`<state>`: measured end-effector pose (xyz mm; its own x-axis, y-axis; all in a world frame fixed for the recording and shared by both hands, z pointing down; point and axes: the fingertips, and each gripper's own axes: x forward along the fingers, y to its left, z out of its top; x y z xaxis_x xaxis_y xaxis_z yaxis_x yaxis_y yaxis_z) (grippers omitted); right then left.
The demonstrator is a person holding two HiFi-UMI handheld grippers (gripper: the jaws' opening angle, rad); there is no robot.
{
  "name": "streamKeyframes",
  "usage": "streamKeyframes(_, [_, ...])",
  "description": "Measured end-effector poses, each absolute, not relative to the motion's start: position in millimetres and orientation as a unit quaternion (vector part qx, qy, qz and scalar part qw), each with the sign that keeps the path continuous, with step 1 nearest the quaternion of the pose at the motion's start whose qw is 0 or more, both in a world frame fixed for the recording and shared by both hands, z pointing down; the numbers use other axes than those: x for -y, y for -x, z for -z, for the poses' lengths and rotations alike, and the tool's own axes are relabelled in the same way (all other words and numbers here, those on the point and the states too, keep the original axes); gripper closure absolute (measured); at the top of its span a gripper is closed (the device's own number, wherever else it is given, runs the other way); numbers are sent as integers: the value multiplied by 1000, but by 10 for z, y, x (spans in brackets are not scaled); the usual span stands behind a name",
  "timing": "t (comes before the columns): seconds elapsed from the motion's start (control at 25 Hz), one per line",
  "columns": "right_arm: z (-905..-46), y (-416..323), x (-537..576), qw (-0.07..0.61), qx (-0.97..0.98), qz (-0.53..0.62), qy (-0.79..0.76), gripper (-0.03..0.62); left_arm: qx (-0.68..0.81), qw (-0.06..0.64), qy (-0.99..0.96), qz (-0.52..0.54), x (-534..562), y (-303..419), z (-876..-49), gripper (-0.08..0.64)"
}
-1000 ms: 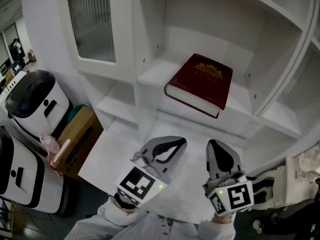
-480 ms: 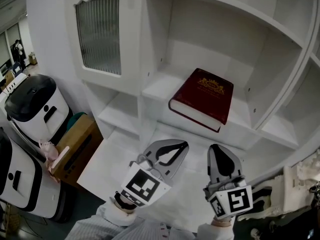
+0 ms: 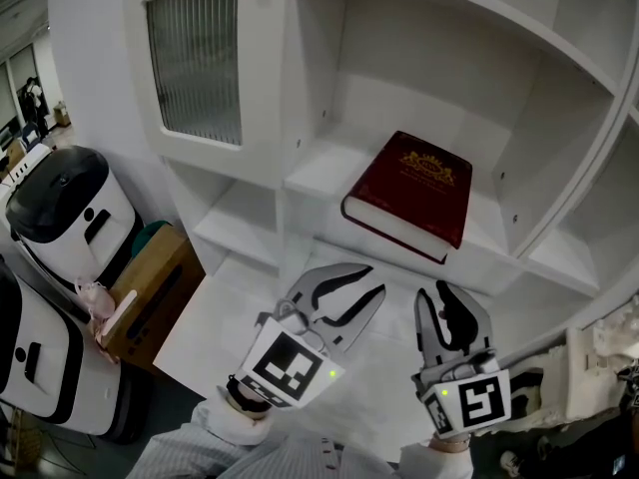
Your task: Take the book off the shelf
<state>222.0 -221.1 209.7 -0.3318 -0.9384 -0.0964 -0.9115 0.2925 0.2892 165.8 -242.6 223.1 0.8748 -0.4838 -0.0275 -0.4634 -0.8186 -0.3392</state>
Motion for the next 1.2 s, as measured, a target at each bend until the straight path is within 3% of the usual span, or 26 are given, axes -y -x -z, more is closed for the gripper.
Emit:
streamKeyframes(0.08, [-2087, -2211, 2228, 56, 802, 157, -574, 476, -252, 178, 951, 32, 2458, -1648, -2220, 461])
streamKeyframes(0.32, [-1998, -2184, 2301, 88, 786, 208, -576, 426, -266, 201, 942, 44, 2574, -1582, -2185, 428])
streamKeyframes(0.76, [-1860, -2289, 2362, 139, 738, 289, -594, 381, -305, 286, 903, 97, 2812, -1424, -2114, 335])
streamKeyframes(0.88, [-1892, -2314, 2403, 187, 720, 315, -590, 370, -308, 311, 892, 112, 2882, -1412, -2104, 308])
streamKeyframes(1.0, [-2002, -2359, 2438, 285, 689, 335, -576, 367, -309, 328, 885, 116, 2940, -1408, -2065, 282])
streamKeyframes(1.2, [-1984, -2400, 2494, 308, 668, 344, -584, 360, -321, 361, 867, 124, 3068, -1395, -1982, 247])
